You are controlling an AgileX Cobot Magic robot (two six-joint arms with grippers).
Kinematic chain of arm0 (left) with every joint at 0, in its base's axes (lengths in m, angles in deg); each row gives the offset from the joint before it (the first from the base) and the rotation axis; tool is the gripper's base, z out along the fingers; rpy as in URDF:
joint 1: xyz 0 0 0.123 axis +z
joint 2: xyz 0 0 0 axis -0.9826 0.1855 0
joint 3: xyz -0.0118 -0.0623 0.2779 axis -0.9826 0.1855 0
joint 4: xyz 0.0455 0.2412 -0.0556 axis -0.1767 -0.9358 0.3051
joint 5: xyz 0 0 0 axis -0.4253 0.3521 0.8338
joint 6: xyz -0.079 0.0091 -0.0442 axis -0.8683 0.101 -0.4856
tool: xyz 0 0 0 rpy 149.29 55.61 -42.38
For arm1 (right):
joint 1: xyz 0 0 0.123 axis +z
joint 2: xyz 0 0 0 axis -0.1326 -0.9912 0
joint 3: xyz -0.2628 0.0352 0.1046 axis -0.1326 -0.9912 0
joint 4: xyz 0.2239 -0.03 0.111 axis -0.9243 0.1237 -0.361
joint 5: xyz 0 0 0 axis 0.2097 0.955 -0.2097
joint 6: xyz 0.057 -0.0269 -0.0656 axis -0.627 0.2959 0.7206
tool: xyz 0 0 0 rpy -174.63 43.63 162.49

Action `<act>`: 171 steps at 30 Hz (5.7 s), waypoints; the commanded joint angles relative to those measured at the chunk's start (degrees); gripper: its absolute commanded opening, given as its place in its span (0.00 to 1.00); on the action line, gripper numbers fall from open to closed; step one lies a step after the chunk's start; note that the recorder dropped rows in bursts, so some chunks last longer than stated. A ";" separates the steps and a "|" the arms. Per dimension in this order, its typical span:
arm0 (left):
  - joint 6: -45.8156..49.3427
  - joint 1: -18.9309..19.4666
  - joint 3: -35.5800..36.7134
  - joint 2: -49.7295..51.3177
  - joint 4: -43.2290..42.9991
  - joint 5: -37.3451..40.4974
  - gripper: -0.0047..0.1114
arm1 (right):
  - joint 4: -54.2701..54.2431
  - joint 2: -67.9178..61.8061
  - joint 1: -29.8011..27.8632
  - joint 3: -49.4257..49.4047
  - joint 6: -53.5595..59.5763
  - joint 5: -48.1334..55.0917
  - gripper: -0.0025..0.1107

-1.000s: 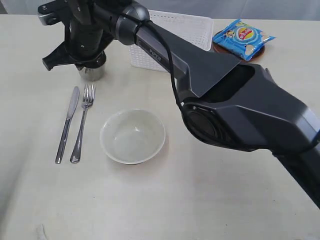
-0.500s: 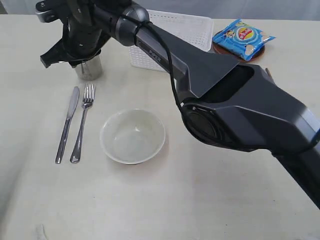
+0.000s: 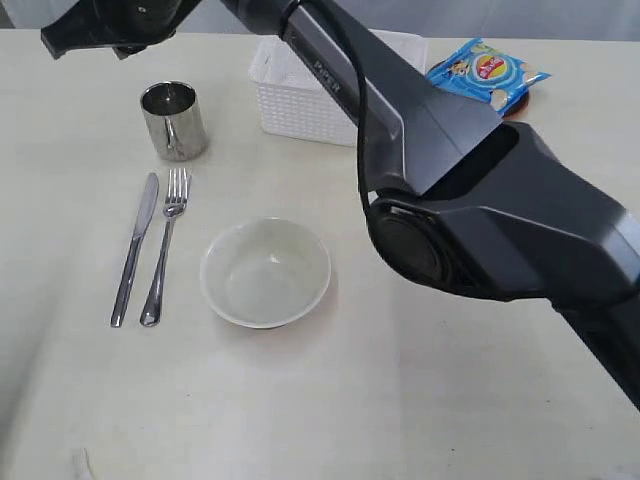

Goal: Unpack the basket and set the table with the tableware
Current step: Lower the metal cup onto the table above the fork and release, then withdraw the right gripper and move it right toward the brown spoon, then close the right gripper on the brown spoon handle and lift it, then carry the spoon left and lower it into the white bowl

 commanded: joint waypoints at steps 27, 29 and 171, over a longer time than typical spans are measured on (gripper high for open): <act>0.02 -0.06 0.16 -0.21 0.08 -0.36 0.04 | -2.93 2.46 5.55 0.44 0.48 -3.70 0.02; 0.02 -0.06 0.16 -0.21 0.08 -0.36 0.04 | -3.63 2.46 5.63 0.44 0.60 -3.70 0.02; 0.02 -0.06 0.16 -0.21 0.33 -0.36 0.04 | -18.20 57.39 -29.90 -93.60 12.75 -24.67 0.02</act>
